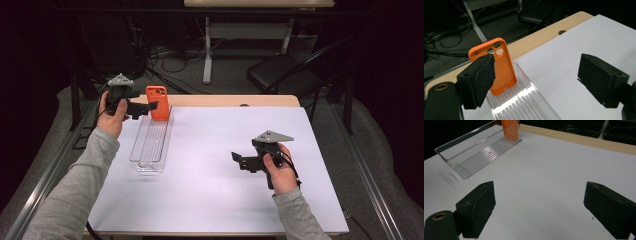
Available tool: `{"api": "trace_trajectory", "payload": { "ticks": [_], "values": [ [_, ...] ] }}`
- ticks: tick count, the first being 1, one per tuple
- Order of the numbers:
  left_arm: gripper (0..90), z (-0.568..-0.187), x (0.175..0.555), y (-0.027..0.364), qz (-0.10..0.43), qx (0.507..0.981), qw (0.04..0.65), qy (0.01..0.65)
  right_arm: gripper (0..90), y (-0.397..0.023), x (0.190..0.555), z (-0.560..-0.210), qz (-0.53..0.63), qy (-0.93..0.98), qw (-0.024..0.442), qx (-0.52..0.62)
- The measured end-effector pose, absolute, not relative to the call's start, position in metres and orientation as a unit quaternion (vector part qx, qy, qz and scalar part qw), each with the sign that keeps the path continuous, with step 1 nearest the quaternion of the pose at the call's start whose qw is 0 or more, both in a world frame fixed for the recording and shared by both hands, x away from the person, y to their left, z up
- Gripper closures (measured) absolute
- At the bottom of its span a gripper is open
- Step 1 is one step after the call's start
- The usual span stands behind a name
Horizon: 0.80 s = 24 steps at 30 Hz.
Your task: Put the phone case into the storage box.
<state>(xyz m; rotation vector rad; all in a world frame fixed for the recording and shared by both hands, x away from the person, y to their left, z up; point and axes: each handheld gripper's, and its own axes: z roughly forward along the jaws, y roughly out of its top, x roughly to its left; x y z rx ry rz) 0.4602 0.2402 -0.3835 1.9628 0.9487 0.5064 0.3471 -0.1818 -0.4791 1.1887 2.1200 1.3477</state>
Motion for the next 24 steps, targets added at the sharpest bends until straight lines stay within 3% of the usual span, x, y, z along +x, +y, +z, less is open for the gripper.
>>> {"api": "trace_trajectory", "payload": {
  "ticks": [13, 24],
  "values": [
    [14.8, -0.391, 0.425, 0.239, 0.196, 0.785, 0.468, 0.354, 3.6, -0.186, 0.341, -0.472, 0.467, 0.755, 0.188, 0.42],
    [8.5, -0.393, 0.398, 0.237, 0.19, 0.785, 0.487, 0.332, 0.0, -0.191, 0.332, -0.466, 0.464, 0.759, 0.196, 0.412]
  ]
}}
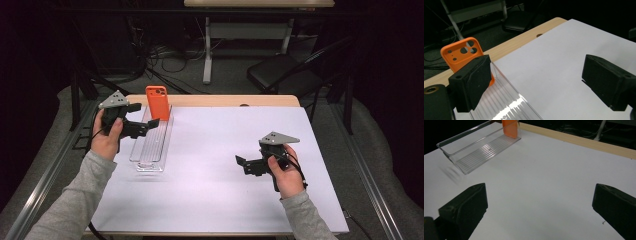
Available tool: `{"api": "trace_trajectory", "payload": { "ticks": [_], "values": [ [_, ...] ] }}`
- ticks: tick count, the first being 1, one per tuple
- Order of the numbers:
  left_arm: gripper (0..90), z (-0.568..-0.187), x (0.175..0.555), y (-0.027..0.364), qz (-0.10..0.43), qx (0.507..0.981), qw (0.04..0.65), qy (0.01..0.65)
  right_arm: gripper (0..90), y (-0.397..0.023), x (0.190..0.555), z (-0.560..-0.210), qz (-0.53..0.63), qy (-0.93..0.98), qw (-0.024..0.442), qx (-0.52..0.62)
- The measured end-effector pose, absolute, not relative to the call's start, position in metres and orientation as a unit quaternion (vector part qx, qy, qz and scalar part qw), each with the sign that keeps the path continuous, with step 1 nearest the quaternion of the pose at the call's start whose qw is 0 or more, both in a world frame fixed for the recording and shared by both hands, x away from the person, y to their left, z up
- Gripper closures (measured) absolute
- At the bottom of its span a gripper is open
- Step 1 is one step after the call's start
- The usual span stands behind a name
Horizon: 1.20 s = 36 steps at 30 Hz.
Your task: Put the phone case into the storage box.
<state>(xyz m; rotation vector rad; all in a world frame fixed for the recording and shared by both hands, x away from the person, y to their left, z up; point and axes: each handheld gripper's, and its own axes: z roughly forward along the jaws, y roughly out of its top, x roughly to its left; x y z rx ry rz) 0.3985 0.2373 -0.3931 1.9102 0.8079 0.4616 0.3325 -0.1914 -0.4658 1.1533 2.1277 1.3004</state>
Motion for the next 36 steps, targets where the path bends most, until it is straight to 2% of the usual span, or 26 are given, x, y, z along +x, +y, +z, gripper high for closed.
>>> {"api": "trace_trajectory", "payload": {
  "ticks": [11, 23, 36],
  "values": [
    [0.9, -0.402, 0.381, 0.246, 0.185, 0.781, 0.493, 0.335, 0.0, -0.21, 0.323, -0.466, 0.47, 0.745, 0.201, 0.43],
    [0.6, -0.412, 0.362, 0.257, 0.193, 0.777, 0.498, 0.333, 0.0, -0.226, 0.305, -0.467, 0.465, 0.741, 0.219, 0.432],
    [0.6, -0.42, 0.338, 0.245, 0.184, 0.792, 0.491, 0.312, 0.0, -0.233, 0.283, -0.471, 0.468, 0.739, 0.225, 0.428]
  ]
}}
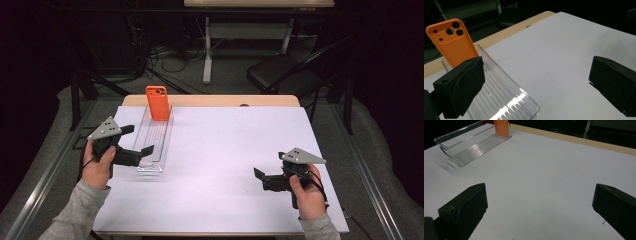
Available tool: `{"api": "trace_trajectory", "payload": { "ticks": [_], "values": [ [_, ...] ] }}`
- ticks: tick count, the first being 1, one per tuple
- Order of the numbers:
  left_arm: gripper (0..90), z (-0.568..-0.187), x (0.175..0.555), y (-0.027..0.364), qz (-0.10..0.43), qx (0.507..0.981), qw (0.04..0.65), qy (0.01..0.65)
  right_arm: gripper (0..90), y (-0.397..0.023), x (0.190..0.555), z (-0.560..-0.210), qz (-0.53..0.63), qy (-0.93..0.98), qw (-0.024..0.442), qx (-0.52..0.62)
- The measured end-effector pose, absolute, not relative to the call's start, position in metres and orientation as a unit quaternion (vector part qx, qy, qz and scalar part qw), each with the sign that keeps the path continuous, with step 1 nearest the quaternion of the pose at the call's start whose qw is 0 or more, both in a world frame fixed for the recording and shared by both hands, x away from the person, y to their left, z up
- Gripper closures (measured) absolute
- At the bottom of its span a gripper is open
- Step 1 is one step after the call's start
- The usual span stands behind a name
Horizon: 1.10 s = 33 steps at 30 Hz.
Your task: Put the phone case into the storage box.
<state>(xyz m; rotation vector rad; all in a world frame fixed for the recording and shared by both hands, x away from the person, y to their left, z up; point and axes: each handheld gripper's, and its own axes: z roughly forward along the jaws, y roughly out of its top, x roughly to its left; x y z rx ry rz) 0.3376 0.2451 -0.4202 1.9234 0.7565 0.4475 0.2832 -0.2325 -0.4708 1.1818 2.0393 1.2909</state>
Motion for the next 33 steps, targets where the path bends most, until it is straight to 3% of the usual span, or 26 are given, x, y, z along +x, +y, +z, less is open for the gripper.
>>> {"api": "trace_trajectory", "payload": {
  "ticks": [8, 33],
  "values": [
    [0.6, -0.438, 0.326, 0.239, 0.16, 0.782, 0.516, 0.312, 0.0, -0.233, 0.275, -0.483, 0.47, 0.74, 0.211, 0.432],
    [0.7, -0.481, 0.305, 0.256, 0.156, 0.765, 0.535, 0.324, 0.0, -0.245, 0.266, -0.507, 0.462, 0.736, 0.207, 0.449]
  ]
}}
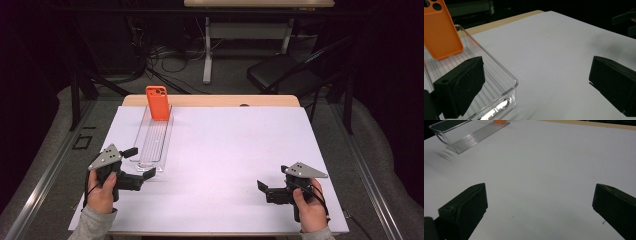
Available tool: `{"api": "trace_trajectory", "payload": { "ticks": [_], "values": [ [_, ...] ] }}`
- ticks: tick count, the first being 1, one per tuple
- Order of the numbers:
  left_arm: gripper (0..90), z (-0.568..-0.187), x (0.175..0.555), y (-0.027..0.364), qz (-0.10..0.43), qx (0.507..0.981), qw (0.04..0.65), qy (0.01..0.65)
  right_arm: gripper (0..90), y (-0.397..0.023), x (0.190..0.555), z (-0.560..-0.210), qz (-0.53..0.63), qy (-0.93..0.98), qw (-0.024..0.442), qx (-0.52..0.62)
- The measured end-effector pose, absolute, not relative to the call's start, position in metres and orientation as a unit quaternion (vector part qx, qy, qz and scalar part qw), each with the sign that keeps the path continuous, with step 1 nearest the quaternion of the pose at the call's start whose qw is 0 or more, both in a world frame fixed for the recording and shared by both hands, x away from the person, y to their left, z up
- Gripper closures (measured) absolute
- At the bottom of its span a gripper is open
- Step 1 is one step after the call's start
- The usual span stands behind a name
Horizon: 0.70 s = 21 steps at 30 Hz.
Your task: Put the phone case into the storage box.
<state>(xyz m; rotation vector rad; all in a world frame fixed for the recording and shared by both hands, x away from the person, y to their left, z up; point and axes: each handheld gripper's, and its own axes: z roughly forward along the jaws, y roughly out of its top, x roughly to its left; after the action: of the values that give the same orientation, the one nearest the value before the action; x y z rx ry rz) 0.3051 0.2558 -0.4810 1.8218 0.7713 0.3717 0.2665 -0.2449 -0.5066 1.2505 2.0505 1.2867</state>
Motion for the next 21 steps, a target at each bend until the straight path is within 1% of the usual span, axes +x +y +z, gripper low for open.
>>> {"api": "trace_trajectory", "payload": {
  "ticks": [5, 10, 21],
  "values": [
    [0.6, -0.486, 0.305, 0.261, 0.149, 0.757, 0.542, 0.333, 0.0, -0.246, 0.267, -0.509, 0.46, 0.736, 0.209, 0.451],
    [0.6, -0.491, 0.307, 0.267, 0.158, 0.751, 0.542, 0.342, 0.0, -0.25, 0.267, -0.512, 0.458, 0.733, 0.212, 0.456],
    [0.6, -0.502, 0.311, 0.271, 0.167, 0.754, 0.531, 0.348, 0.0, -0.256, 0.268, -0.518, 0.455, 0.727, 0.217, 0.466]
  ]
}}
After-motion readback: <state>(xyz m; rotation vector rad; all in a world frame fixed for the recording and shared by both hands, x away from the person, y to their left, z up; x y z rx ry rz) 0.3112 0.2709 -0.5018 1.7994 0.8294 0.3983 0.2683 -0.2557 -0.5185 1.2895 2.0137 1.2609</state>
